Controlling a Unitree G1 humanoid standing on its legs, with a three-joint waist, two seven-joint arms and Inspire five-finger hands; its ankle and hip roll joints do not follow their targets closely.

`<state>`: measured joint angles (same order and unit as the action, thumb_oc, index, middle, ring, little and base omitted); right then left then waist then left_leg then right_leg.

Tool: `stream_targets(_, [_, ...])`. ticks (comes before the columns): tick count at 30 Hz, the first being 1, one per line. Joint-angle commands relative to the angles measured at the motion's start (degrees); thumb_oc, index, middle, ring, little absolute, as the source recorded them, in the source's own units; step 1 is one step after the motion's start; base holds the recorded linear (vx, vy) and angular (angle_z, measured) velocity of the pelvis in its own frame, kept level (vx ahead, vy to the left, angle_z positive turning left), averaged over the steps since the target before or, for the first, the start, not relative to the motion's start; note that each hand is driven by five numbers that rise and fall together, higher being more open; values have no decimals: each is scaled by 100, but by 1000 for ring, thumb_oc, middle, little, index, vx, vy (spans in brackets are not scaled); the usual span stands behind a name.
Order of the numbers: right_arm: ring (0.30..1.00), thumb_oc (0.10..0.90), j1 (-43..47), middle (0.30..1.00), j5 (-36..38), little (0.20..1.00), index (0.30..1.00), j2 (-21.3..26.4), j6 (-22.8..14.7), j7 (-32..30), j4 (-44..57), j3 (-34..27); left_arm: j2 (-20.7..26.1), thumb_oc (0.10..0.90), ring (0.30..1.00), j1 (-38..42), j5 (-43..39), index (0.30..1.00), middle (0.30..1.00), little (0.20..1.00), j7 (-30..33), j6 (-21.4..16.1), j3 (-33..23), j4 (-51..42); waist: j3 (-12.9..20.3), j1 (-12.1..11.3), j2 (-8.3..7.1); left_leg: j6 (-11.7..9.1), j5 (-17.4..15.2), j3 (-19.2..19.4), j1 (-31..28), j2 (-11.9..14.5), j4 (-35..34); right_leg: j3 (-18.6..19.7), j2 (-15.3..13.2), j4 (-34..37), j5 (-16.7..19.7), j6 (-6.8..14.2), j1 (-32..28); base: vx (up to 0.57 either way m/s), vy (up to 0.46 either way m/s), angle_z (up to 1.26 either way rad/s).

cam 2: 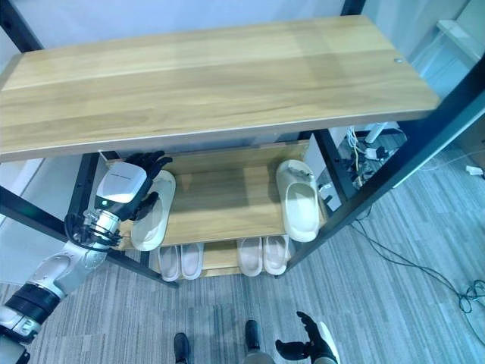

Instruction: Arrange the slippers neatly on the shoe rack.

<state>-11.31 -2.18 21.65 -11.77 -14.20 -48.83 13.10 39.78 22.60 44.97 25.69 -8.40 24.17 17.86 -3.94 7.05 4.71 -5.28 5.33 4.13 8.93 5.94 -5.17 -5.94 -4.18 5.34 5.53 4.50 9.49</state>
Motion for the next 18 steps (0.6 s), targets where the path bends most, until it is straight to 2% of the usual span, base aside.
stream_targets(1, [900,800,-127,900,-99,900,900,135,-268,-104,213,-113,167,800,900,466,-299,900,900,900,442,71,-692,223,153,-13,-227,127,-335,31,98,-298,17,68,-108,-34,-503,292,4,0,0,0])
stream_targets(12, [900,800,-41,900,-254,900,900,182,-214,-191,217,-116,67,800,900,-35,-469,900,900,900,434,16,-1106,2,119,-91,-294,139,-391,47,-89,-288,17,73,-94,-34,-557,276,-170,13,0,-1])
stream_targets(18, [900,800,-221,900,-395,900,900,135,-175,-200,562,-79,-170,800,900,-96,-622,900,900,900,446,12,-1059,122,176,-90,-308,154,-414,20,-112,-291,17,73,-91,-34,-585,271,-188,20,-8,-1])
